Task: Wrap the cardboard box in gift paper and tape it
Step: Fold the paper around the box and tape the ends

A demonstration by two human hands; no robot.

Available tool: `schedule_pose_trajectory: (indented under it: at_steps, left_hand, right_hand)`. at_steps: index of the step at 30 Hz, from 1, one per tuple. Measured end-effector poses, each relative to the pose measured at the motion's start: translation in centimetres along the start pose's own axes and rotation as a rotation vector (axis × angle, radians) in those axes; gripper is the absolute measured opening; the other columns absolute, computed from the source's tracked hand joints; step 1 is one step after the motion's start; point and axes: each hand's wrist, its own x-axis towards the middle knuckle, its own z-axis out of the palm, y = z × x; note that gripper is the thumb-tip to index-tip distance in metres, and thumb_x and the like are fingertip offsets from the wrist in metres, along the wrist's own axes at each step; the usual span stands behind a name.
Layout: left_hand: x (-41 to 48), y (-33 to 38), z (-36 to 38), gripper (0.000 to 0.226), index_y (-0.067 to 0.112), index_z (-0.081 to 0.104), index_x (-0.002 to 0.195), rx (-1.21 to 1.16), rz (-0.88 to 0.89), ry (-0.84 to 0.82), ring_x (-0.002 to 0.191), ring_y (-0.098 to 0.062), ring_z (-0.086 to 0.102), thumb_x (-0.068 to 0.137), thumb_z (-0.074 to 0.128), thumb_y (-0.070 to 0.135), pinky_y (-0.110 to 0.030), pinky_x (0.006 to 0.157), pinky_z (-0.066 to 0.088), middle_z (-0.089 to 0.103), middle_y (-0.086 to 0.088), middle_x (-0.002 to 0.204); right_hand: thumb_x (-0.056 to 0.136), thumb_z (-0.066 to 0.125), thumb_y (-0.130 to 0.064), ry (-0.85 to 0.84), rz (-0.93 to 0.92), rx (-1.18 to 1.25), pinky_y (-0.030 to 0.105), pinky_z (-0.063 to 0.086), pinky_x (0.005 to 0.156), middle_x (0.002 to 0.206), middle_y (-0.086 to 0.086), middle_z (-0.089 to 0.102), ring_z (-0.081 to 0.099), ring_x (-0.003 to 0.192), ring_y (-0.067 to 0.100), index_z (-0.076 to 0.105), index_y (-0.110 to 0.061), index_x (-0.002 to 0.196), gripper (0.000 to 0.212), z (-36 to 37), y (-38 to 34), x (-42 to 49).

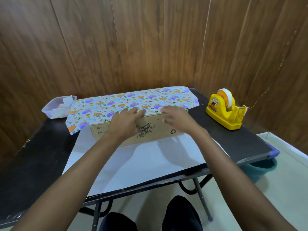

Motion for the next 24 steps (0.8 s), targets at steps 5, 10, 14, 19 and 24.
schedule_pose_trajectory:
  at_steps: [5, 10, 14, 19, 24]
  left_hand:
    - [0.9, 1.4, -1.1, 0.069, 0.030, 0.037, 0.136, 0.057, -0.045, -0.085, 0.108, -0.031, 0.053, 0.078, 0.067, 0.050, -0.034, 0.066, 0.036, 0.043, -0.003, 0.126]
    - [1.0, 1.8, -0.9, 0.066, 0.027, 0.041, 0.132, 0.057, -0.073, -0.090, 0.106, -0.032, 0.053, 0.076, 0.069, 0.049, -0.036, 0.069, 0.038, 0.042, -0.005, 0.126]
    - [0.9, 1.8, -0.8, 0.068, 0.028, 0.040, 0.134, 0.053, -0.078, -0.069, 0.106, -0.031, 0.053, 0.076, 0.069, 0.049, -0.037, 0.073, 0.042, 0.044, -0.005, 0.126]
    - [0.8, 1.9, -0.4, 0.066, 0.028, 0.042, 0.131, 0.058, -0.079, -0.043, 0.105, -0.029, 0.054, 0.075, 0.069, 0.051, -0.036, 0.071, 0.041, 0.045, -0.002, 0.121]
    - [0.8, 1.9, -0.5, 0.065, 0.027, 0.045, 0.131, 0.010, -0.096, -0.043, 0.111, -0.033, 0.052, 0.075, 0.070, 0.049, -0.044, 0.083, 0.045, 0.047, -0.004, 0.121]
  right_hand:
    - [0.085, 0.043, -0.017, 0.610, 0.259, 0.247, 0.040, 0.039, 0.074, 0.080, 0.017, 0.063, 0.055, 0.085, 0.031, 0.063, -0.002, 0.071, 0.028, -4.3, 5.6, -1.5]
    - [0.092, 0.053, -0.030, 0.684, 0.769, 0.146, 0.042, 0.034, 0.101, 0.134, 0.020, 0.046, 0.038, 0.127, 0.035, 0.050, -0.002, 0.129, 0.046, -8.5, 13.8, -2.3]
    - [0.075, 0.078, -0.023, 0.463, 0.838, 0.487, 0.041, 0.045, 0.090, 0.128, 0.016, 0.054, 0.051, 0.114, 0.030, 0.049, 0.000, 0.126, 0.063, -9.5, 17.8, -2.7]
    - [0.072, 0.080, -0.026, 0.522, 0.833, 0.425, 0.046, 0.049, 0.091, 0.118, 0.014, 0.060, 0.056, 0.109, 0.032, 0.057, -0.004, 0.115, 0.053, -7.4, 18.8, -3.0]
    - [0.071, 0.080, -0.033, 0.605, 0.819, 0.366, 0.043, 0.054, 0.083, 0.107, 0.012, 0.063, 0.060, 0.100, 0.029, 0.060, -0.006, 0.106, 0.049, -6.5, 17.7, -3.3]
